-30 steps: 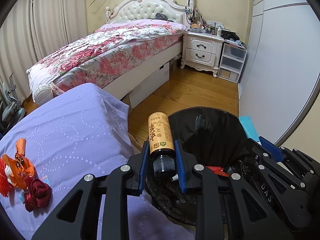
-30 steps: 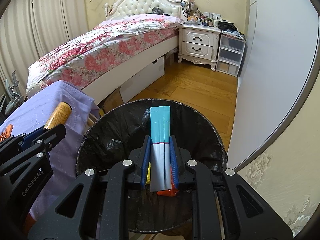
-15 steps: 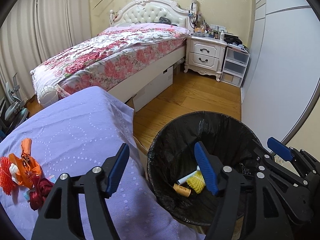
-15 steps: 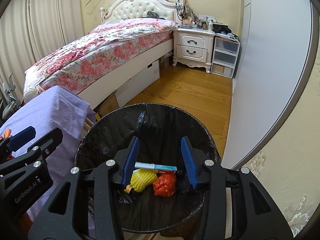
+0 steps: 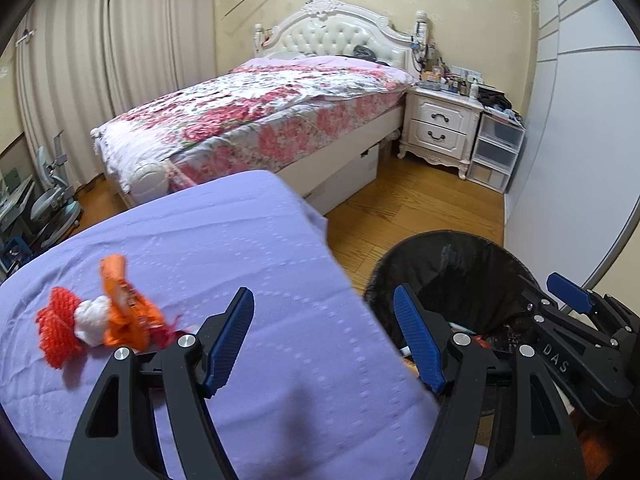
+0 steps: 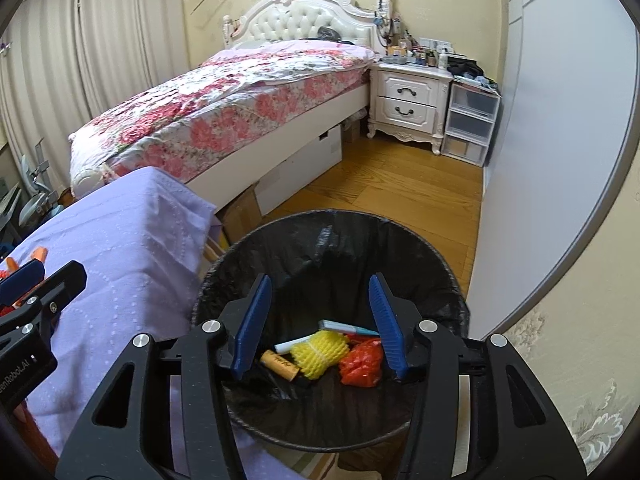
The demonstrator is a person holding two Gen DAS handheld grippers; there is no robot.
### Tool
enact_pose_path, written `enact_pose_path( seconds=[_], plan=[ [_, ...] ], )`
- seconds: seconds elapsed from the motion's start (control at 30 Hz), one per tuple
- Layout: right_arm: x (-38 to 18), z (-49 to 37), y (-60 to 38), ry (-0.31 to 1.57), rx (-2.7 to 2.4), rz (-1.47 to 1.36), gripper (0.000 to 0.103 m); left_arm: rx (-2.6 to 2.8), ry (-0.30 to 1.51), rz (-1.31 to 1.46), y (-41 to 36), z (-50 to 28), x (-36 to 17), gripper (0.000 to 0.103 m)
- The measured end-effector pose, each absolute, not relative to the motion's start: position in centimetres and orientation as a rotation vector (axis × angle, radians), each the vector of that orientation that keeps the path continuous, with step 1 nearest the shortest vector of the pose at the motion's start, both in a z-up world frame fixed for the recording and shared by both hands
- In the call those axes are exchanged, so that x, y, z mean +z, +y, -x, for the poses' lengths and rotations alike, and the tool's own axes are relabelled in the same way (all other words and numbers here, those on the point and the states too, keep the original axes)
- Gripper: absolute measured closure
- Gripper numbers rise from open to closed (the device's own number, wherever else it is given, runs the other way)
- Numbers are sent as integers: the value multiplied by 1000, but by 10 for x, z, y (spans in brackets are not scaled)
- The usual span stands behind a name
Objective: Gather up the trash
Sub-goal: 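Return both tools to the bed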
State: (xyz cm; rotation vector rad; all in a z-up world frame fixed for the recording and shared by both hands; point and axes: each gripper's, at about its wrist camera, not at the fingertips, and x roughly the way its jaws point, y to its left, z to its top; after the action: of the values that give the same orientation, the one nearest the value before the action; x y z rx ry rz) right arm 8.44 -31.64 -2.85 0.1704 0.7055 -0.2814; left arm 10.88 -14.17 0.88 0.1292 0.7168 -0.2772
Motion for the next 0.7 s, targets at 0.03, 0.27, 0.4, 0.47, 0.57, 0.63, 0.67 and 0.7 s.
enact_pose_path(
  seconds=[0.03,0.27,0.4,0.47,0.57,0.63,0.67,0.7],
  plan=[
    [-27,-85,-310,705,-268,-165,53,-263,715,-125,-133,-107,10,32],
    [-15,-92,-266,699,-170,-129,53,-152,711,-75,-72,-99,16,33],
    [-9,-96,-238,696,-114,-97,53,-77,714,-41,-35,-94,17,32],
    [-7,-99,-223,696,-83,-84,52,-41,721,-27,-18,-95,15,32],
    [-3,-103,-202,698,-40,-64,52,20,732,-4,11,-95,13,32],
    [-1,-106,-188,699,-12,-47,52,46,737,9,25,-95,11,32],
    [0,-107,-180,699,3,-39,52,61,739,15,32,-95,11,32],
    [0,-108,-175,699,12,-34,52,73,741,19,38,-96,11,32]
  ],
)
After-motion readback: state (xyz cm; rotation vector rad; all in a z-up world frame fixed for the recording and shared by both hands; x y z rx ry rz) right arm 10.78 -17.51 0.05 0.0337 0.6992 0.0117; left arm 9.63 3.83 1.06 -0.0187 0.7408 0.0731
